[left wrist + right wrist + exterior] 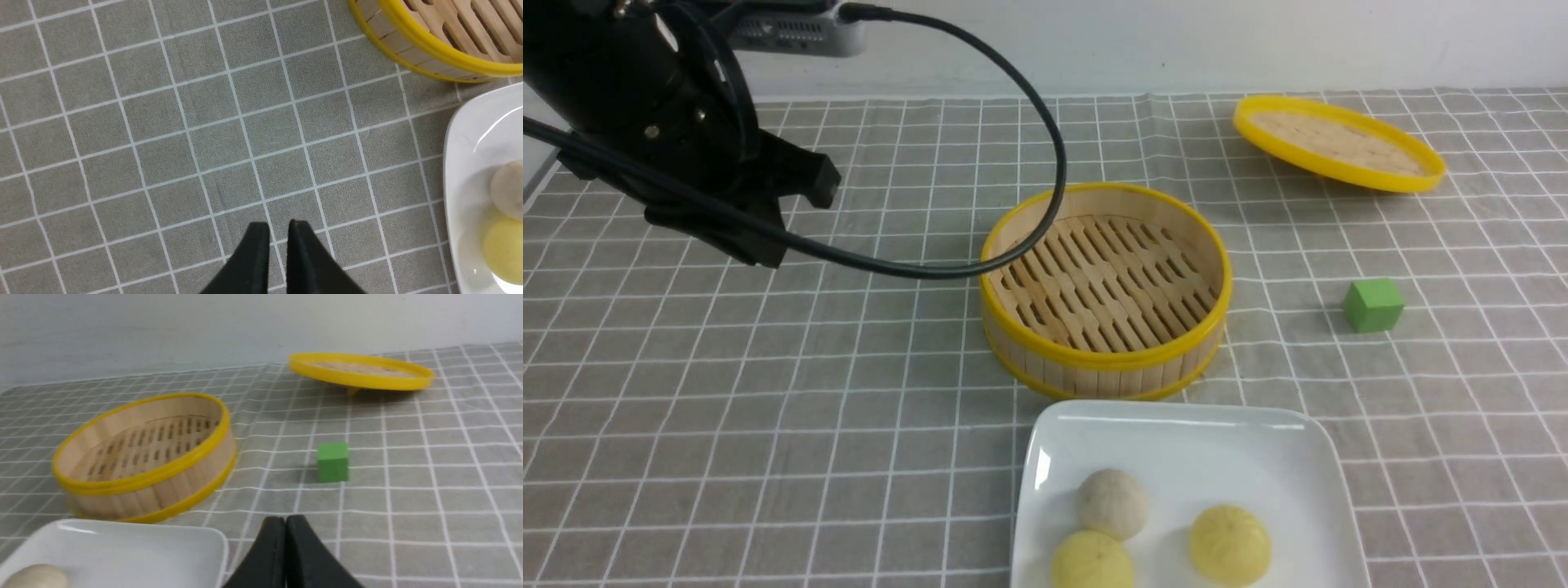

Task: Put the steamed buns into the plate on the grey tablecloth.

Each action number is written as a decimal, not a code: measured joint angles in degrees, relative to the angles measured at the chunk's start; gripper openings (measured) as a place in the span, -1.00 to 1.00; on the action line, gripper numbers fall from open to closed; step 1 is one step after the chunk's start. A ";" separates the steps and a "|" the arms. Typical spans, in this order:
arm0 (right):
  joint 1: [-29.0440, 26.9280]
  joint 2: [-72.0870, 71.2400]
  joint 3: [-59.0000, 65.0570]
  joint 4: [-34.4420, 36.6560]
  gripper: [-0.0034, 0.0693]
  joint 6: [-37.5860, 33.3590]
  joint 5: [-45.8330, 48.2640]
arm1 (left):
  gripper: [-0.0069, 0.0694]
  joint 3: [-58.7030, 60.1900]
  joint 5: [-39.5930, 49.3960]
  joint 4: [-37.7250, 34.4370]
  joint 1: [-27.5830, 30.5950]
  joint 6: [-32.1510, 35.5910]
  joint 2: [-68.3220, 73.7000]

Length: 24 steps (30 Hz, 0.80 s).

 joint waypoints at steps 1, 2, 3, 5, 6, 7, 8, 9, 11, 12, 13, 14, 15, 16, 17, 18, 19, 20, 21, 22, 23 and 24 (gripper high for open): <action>-3.29 -0.95 2.46 0.00 -0.86 0.00 0.67 | -0.58 -0.54 0.00 0.32 0.00 0.06 0.00; -4.26 -1.30 3.14 0.00 -0.85 0.00 0.96 | -0.58 -0.97 0.00 0.57 0.00 0.06 0.00; -5.95 -1.74 4.33 0.00 -0.85 0.00 1.54 | -0.59 -1.56 0.00 1.09 0.00 0.06 -0.12; -7.54 -2.08 5.42 0.00 -0.85 0.00 2.84 | -0.61 -2.27 0.00 1.64 0.00 0.06 -0.70; -8.10 -2.28 5.78 0.00 -0.85 0.00 3.43 | -0.63 -2.55 0.00 2.05 0.00 0.06 -1.40; -9.14 -2.42 5.95 -0.01 -0.84 0.00 3.79 | -0.68 -2.88 0.00 2.05 0.00 0.12 -2.82; -9.83 -2.42 5.95 -0.01 -0.84 0.00 4.21 | -0.73 -3.06 0.00 2.77 0.00 0.17 -4.49; -10.03 -2.42 5.95 -0.01 -0.84 0.00 4.43 | -0.75 -3.06 0.00 3.11 0.00 0.17 -5.73; -10.40 -2.42 5.83 -0.01 -0.83 0.00 4.90 | -0.80 -3.17 0.00 4.09 0.00 0.17 -8.87; -10.40 -2.47 5.84 -0.01 -0.83 0.00 4.93 | -0.81 -3.23 0.00 4.65 0.00 0.17 -10.31; -10.40 -2.47 5.82 -0.01 -0.83 0.00 4.95 | -0.81 -3.29 0.00 5.44 0.00 0.17 -12.16; -10.40 -2.47 5.82 -0.01 -0.82 0.00 5.00 | -0.81 -3.28 0.00 6.41 0.00 -0.07 -14.92; -10.40 -2.47 5.82 -0.01 -0.82 0.00 5.00 | -0.81 -3.13 0.00 6.98 0.00 -0.32 -16.52; -10.40 -2.47 5.82 -0.01 -0.81 0.00 5.02 | -0.81 -2.61 0.00 7.59 0.00 -0.83 -19.06; -10.40 -2.47 5.82 -0.01 -0.81 0.00 5.08 | -0.81 -2.09 0.00 7.76 0.00 -1.14 -20.45; -10.40 -2.47 5.77 -0.01 -0.80 0.00 5.08 | -0.81 -0.89 0.00 7.89 0.00 -1.63 -22.80; -10.40 -2.47 5.77 -0.01 -0.80 0.00 5.11 | -0.81 1.25 0.00 7.74 0.00 -2.77 -25.25; -10.40 -2.47 5.77 -0.01 -0.80 0.00 5.11 | -0.81 2.59 0.00 7.37 0.00 -3.28 -27.29; -10.40 -2.47 5.77 -0.01 -0.79 0.00 5.11 | -0.81 7.28 0.00 6.27 0.00 -3.76 -31.02; -10.40 -2.47 5.77 -0.01 -0.79 0.00 5.11 | -0.81 8.66 0.00 5.60 0.00 -3.89 -32.68; -10.40 -2.47 5.77 -0.01 -0.79 0.00 5.11 | -0.81 12.55 -0.29 4.65 0.00 -3.90 -34.94; -10.40 -2.47 5.77 -0.01 -0.78 0.00 5.11 | -0.81 17.82 -2.18 2.88 0.00 -3.90 -39.06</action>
